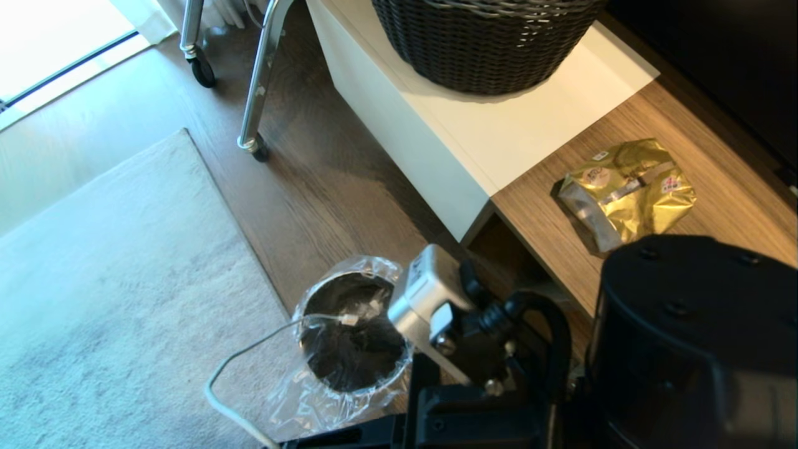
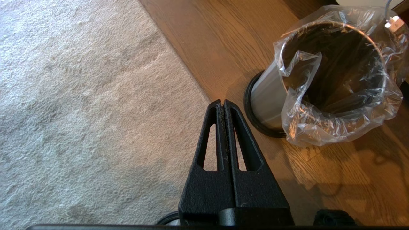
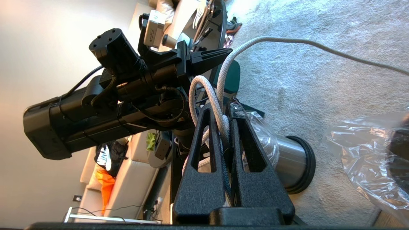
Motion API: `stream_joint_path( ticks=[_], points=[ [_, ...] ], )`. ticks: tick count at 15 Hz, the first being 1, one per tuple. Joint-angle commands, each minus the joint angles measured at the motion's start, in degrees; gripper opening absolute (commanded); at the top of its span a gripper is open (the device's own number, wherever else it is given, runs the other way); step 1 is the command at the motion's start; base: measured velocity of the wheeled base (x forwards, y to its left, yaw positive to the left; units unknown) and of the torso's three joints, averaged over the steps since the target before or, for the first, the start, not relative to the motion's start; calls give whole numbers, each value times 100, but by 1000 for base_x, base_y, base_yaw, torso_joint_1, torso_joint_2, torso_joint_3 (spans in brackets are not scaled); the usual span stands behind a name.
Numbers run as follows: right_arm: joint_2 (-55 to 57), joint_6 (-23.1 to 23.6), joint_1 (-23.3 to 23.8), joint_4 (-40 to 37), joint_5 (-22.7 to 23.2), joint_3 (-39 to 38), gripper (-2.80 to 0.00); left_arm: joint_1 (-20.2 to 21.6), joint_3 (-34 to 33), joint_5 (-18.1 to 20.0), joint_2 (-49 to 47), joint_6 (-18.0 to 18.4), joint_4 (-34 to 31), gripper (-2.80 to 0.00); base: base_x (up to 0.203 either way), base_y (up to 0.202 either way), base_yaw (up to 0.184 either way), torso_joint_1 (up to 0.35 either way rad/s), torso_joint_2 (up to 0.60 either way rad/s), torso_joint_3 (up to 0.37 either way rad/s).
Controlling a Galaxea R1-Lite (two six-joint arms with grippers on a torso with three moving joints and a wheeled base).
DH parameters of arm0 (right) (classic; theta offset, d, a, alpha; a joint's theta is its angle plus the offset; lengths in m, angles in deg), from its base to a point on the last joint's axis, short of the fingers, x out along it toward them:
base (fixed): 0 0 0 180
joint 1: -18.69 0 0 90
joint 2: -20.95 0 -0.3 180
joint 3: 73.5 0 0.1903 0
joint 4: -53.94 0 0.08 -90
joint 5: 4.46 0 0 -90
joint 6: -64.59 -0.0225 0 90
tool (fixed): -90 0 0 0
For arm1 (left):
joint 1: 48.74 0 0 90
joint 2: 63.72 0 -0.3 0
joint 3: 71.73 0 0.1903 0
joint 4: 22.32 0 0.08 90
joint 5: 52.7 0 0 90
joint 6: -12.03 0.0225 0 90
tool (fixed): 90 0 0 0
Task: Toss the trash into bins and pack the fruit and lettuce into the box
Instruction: Throw it into the trash can
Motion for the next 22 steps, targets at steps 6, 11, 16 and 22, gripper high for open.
stream_joint_path(
  ticks=[6, 11, 16, 22],
  points=[
    [4, -217, 302, 205, 13, 38, -280, -4, 0, -4, 2, -3, 2, -280, 0, 0, 0, 0, 0, 0],
    [284, -213, 391, 438, 4, 86, -280, 2, 0, -4, -6, -3, 2, -280, 0, 0, 0, 0, 0, 0],
    [627, -208, 466, 681, -4, 289, -280, 2, 0, -4, 2, -3, 2, -280, 0, 0, 0, 0, 0, 0],
    [705, -293, 600, 821, 13, 203, -280, -4, 0, -4, 2, -3, 2, -280, 0, 0, 0, 0, 0, 0]
  ],
)
